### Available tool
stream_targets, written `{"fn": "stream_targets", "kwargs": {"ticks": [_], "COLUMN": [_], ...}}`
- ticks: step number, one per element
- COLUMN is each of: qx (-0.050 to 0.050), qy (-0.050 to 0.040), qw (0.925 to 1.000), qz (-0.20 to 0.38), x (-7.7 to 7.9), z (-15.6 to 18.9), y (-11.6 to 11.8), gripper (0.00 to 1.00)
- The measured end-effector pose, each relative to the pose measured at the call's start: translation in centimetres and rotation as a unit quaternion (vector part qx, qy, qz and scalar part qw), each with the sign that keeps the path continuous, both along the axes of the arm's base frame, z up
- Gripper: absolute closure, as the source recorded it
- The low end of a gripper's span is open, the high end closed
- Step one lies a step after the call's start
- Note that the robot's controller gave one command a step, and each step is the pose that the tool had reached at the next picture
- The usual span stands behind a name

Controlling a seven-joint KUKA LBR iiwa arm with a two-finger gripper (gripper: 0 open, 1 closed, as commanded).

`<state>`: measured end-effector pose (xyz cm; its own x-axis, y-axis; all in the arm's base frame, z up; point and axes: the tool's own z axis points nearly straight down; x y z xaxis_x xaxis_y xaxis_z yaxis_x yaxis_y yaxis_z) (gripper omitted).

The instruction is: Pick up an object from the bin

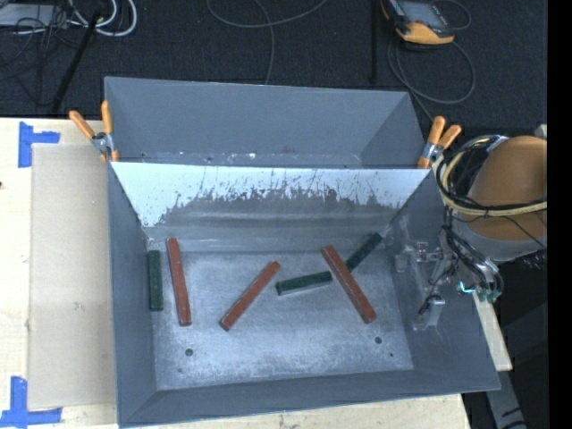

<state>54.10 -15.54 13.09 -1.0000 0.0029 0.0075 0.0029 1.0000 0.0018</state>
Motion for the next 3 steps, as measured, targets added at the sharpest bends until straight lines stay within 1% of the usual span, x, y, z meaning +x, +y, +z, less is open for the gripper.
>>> {"fn": "stream_targets", "kwargs": {"ticks": [1, 2, 3], "qx": [0.001, 0.002, 0.000], "qy": [-0.0054, -0.0005, -0.0034], "qw": [0.9945, 0.9863, 0.9864], "qz": [0.104, 0.165, 0.165], "x": [2.5, 3.5, 3.7], "z": [2.6, -6.3, -5.9], "y": [9.7, 16.1, 15.8], "gripper": [0.00, 0.00, 1.00]}}
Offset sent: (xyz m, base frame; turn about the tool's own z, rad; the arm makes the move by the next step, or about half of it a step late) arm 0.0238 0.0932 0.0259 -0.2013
